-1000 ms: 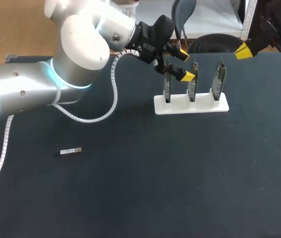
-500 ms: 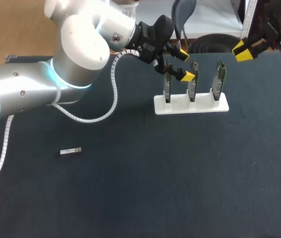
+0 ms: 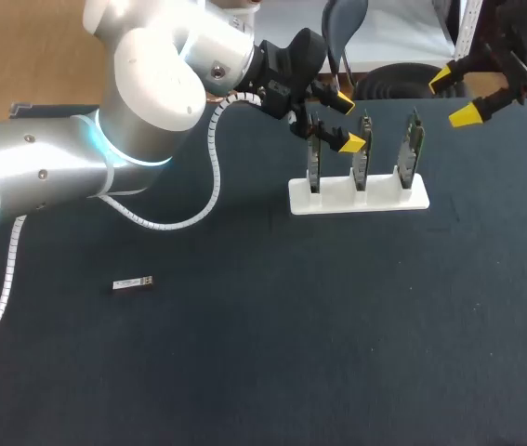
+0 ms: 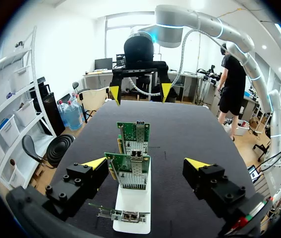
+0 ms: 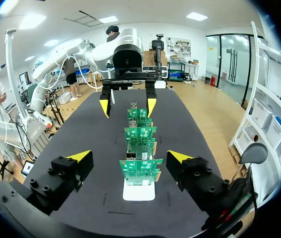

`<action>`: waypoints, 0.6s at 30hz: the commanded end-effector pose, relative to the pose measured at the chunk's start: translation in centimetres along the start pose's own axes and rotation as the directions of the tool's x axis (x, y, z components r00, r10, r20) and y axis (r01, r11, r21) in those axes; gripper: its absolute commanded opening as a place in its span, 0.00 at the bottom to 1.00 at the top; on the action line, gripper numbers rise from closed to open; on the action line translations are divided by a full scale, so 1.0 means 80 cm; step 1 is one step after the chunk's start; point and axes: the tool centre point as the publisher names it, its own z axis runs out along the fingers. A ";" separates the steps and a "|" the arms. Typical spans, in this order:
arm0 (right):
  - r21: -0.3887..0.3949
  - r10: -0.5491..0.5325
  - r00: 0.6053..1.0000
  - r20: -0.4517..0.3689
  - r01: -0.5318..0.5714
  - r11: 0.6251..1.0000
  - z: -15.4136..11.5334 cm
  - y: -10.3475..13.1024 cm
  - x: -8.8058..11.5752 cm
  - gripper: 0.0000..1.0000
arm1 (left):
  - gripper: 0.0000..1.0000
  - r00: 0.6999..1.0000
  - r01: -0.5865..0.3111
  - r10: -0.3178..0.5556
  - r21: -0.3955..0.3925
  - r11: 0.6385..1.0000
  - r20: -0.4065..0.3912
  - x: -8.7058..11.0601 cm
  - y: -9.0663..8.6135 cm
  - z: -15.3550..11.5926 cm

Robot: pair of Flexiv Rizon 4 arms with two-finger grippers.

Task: Pick up the optical module with the left hand, and insert it into the network port with the right hand.

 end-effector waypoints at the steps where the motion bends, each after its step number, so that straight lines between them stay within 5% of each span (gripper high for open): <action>1: 0.005 -0.002 1.000 -0.001 0.002 1.000 0.001 0.002 0.000 1.00 | 1.00 1.000 -0.011 0.011 -0.004 1.000 -0.012 -0.006 0.006 -0.004; 10: 0.005 -0.002 1.000 -0.001 0.002 1.000 0.001 0.002 0.000 1.00 | 1.00 0.985 -0.152 0.139 -0.147 0.977 -0.100 -0.033 0.005 -0.047; 14: 0.005 -0.002 1.000 -0.001 0.002 1.000 0.001 0.002 0.000 1.00 | 1.00 0.959 -0.226 0.161 -0.286 0.931 -0.233 -0.038 -0.004 -0.083; 18: 0.005 -0.002 1.000 -0.001 0.002 1.000 0.001 0.002 0.000 1.00 | 1.00 0.900 -0.313 0.128 -0.412 0.856 -0.417 -0.031 -0.020 -0.120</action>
